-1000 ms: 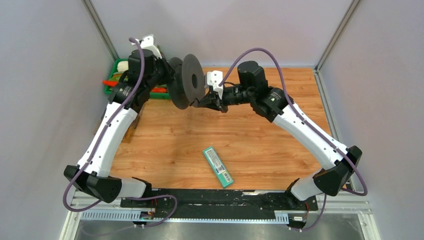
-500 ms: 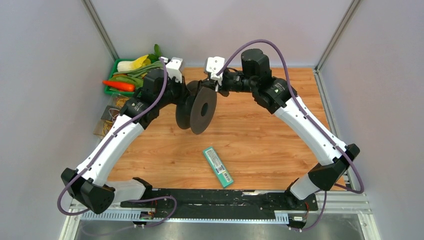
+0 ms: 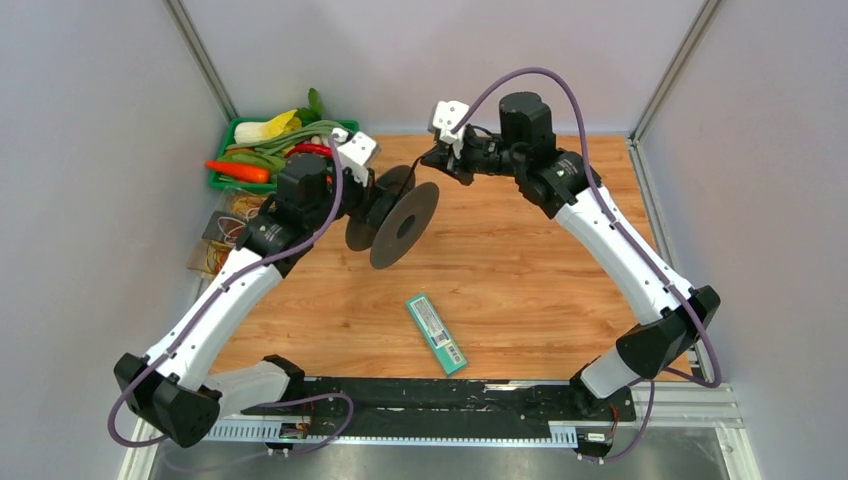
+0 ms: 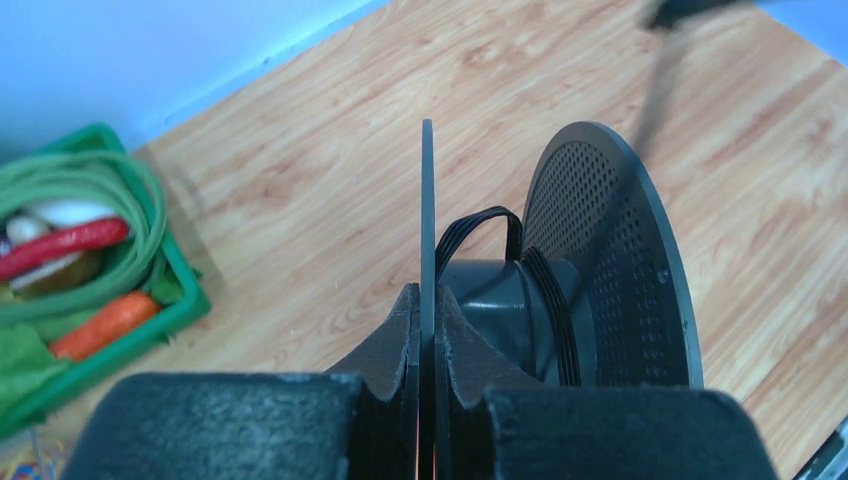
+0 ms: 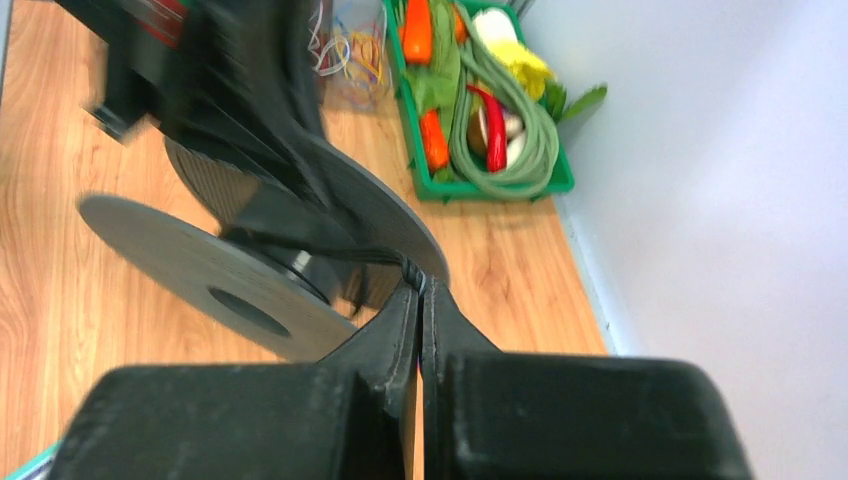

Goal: Wrap the cables

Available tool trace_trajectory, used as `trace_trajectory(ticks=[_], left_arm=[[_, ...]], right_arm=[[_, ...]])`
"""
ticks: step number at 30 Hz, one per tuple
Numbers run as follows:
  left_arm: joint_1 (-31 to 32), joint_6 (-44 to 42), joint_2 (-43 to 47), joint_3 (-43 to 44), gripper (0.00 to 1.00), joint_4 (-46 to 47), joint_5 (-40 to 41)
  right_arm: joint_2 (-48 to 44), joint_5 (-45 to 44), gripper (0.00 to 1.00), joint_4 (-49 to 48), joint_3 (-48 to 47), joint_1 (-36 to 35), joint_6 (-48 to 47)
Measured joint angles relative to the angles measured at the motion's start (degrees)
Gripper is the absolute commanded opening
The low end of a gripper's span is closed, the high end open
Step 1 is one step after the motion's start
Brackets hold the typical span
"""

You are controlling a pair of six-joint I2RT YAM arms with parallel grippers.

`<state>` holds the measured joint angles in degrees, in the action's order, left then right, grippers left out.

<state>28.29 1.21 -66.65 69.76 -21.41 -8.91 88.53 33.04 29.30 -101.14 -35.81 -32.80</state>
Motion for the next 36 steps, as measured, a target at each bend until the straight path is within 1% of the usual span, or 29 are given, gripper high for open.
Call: trace_trajectory(ticks=[5, 8, 11, 14, 20, 22, 25, 29, 33, 36], left_arm=[[0.09, -10.97, 7.13, -6.75, 0.0, 6.56, -8.5], [0.13, -17.4, 11.1, -9.51, 0.0, 10.14, -13.42], [0.11, -22.16, 13.7, -11.32, 0.0, 11.47, -17.14], [0.11, -24.41, 14.38, -11.82, 0.0, 11.39, -20.5], [0.11, -24.68, 14.36, -11.78, 0.0, 11.91, -26.21], [0.09, -25.92, 14.36, -11.63, 0.0, 11.91, -28.39], [0.57, -30.18, 14.58, -11.61, 0.0, 11.91, -30.23], [2.6, -38.86, 16.17, -12.07, 0.0, 12.61, -30.64], [4.68, -46.53, 19.3, -15.26, 0.0, 17.14, -30.73], [5.7, -50.27, 19.98, -16.5, 0.0, 19.58, -31.01]], right_arm=[[0.0, 7.41, 0.0, 2.43, 3.56, 6.97, 0.02], [-0.13, 12.17, 0.0, 4.09, 4.98, 9.29, -0.17], [-1.2, 16.04, 0.0, 4.72, 7.85, 10.29, -0.83], [-3.26, 18.34, 0.0, 4.72, 11.32, 10.69, -1.25], [-5.92, 20.61, 0.0, 4.0, 16.37, 11.63, -0.9], [-6.05, 21.07, 0.0, 3.15, 17.99, 11.67, -0.22], [-6.36, 22.01, 0.0, 1.18, 20.87, 11.69, 1.84], [-7.98, 22.86, 0.0, -2.64, 24.28, 11.76, 5.51], [-10.84, 23.45, 0.0, -6.82, 25.97, 11.82, 8.94], [-12.85, 23.47, 0.0, -9.16, 27.19, 11.98, 10.05]])
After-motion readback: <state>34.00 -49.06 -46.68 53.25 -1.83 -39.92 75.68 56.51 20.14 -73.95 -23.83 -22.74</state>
